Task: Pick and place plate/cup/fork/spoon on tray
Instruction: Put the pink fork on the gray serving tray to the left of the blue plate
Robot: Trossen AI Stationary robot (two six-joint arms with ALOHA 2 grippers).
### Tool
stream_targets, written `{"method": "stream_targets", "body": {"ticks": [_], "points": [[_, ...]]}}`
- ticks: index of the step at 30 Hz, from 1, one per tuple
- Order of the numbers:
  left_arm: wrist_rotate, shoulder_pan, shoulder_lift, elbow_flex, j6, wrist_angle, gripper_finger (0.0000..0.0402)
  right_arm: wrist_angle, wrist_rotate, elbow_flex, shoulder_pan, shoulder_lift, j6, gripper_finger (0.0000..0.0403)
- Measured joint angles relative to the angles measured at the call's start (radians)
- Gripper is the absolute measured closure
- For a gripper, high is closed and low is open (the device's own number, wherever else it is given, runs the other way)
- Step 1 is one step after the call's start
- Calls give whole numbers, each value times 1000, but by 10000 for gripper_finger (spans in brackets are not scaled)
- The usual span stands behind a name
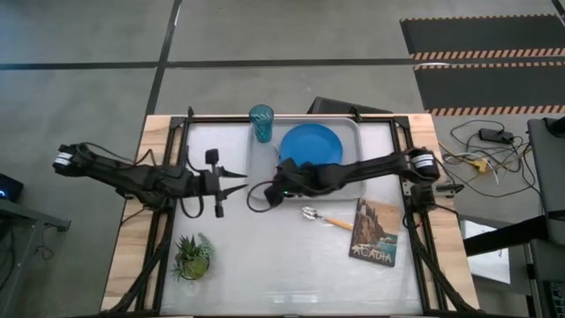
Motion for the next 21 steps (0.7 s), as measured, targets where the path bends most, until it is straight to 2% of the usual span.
{"method": "stream_targets", "body": {"ticks": [6, 21], "points": [[6, -14, -30, 0, 0, -1, 313, -4, -13, 51, -36, 78, 4, 188], [13, -14, -34, -1, 0, -4, 313, 12, -13, 189, -65, 281, 4, 187]]}}
